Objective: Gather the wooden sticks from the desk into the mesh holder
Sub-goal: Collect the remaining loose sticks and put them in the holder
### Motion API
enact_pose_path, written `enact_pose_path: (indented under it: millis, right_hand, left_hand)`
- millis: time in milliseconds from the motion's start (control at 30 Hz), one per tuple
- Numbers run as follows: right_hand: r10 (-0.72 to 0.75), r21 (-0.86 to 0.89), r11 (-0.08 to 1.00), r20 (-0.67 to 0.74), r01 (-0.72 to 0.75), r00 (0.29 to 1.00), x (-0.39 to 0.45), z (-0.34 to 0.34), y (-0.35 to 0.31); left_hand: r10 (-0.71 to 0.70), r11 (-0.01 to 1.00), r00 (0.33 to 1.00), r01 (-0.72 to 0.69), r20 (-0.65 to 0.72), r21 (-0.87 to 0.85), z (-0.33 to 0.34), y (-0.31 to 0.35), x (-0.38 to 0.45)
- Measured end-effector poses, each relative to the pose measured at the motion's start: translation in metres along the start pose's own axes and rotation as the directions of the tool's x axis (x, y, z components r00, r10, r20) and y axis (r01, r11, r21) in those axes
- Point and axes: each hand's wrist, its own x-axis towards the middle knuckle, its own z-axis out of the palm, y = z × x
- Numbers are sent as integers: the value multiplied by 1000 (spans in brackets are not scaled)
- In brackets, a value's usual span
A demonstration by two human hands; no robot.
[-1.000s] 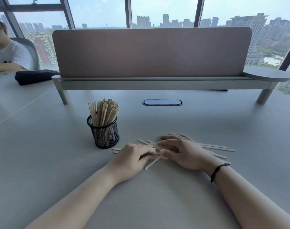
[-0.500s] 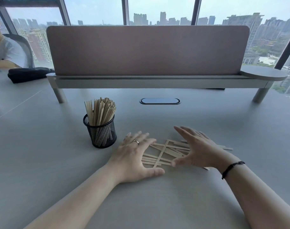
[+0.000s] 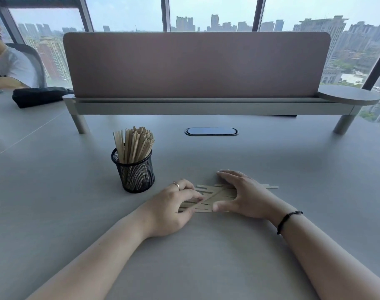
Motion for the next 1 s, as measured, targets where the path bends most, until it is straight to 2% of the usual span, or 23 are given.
enact_pose_path:
  millis: [133, 200, 300, 367, 433, 500, 633, 733, 1000]
  right_hand:
    - [-77, 127, 988, -81, 87, 994, 8, 11, -20]
    - [-68, 201, 974, -180, 104, 981, 6, 11, -24]
    - [49, 217, 975, -433, 52, 900, 2, 2, -18]
    - [181, 228, 971, -486, -75, 855, -3, -4, -8]
    - [282, 243, 950, -410, -195, 867, -6, -4, 6]
    - [296, 252, 942, -313, -221, 903, -8, -1, 11]
    - [166, 243, 963, -209, -113, 964, -1, 7, -6]
    - [86, 243, 969, -161, -45, 983, 8, 12, -30]
    - [71, 494, 869, -164, 19, 984, 27, 20, -55]
  left_hand:
    - [7, 999, 1000, -6, -24, 36, 8, 9, 1]
    - [15, 993, 998, -8, -61, 122, 8, 13, 1]
    - [-46, 959, 994, 70, -95, 276, 3, 13, 1]
    - [-149, 930, 987, 161, -61, 331, 0, 9, 0]
    - [-223, 918, 974, 219, -28, 332, -1, 7, 0]
    - [-249, 916, 968, 240, -11, 322, 1, 4, 1]
    - [-215, 948, 977, 205, 12, 244, 2, 2, 3]
    - [-199, 963, 980, 196, -6, 187, 5, 0, 4]
    - [-186, 969, 982, 190, -34, 161, 10, 12, 11]
